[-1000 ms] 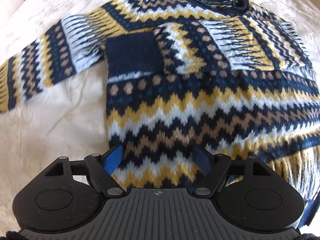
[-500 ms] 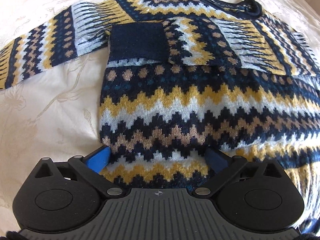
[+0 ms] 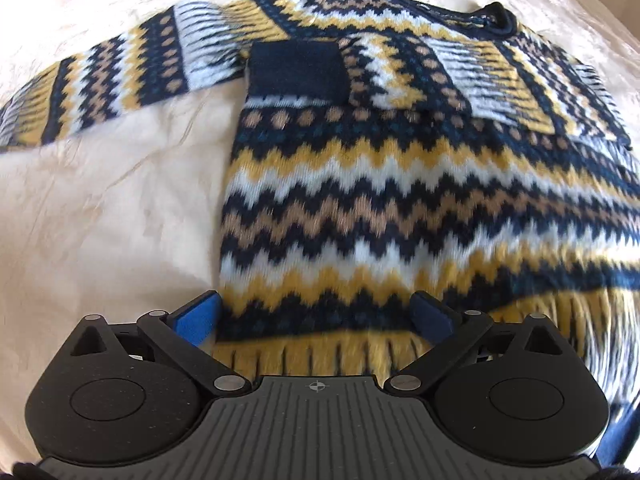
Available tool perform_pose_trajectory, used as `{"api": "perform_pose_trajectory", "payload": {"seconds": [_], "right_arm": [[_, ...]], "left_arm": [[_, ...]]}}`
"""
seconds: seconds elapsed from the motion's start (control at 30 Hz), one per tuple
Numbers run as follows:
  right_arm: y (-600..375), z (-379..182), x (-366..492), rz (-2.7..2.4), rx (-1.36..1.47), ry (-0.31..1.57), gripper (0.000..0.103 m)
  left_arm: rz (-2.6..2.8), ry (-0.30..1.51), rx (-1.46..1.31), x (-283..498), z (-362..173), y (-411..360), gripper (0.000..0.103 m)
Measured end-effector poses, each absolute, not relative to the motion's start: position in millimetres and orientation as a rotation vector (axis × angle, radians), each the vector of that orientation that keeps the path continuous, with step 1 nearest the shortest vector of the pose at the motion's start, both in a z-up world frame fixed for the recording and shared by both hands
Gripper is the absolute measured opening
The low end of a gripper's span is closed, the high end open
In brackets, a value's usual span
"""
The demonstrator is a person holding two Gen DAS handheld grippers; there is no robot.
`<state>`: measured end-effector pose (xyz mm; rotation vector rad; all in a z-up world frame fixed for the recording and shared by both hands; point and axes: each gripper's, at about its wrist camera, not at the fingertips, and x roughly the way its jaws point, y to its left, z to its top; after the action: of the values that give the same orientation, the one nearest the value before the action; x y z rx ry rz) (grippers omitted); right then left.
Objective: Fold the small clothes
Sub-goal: 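Open the right gripper and withdraw it from the folded sleeve, then grasp the navy cuff of the other sleeve with the left gripper and lift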
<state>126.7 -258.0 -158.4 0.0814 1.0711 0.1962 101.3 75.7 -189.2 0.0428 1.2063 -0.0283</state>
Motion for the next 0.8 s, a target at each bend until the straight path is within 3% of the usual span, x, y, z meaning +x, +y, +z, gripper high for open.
{"api": "perform_pose_trajectory", "payload": {"seconds": [0.13, 0.5, 0.8], "right_arm": [[-278, -189, 117, 0.051, 0.105, 1.195, 0.102], [-282, -153, 100, 0.088, 0.219, 1.040, 0.102], [-248, -131, 101, 0.161, 0.262, 0.965, 0.102]], "left_arm": [[-0.013, 1.227, -0.017, 84, -186, 84, 0.101], [0.004, 1.179, -0.106, 63, -162, 99, 0.099], [0.121, 1.047, -0.256, 70, -125, 177, 0.099]]}}
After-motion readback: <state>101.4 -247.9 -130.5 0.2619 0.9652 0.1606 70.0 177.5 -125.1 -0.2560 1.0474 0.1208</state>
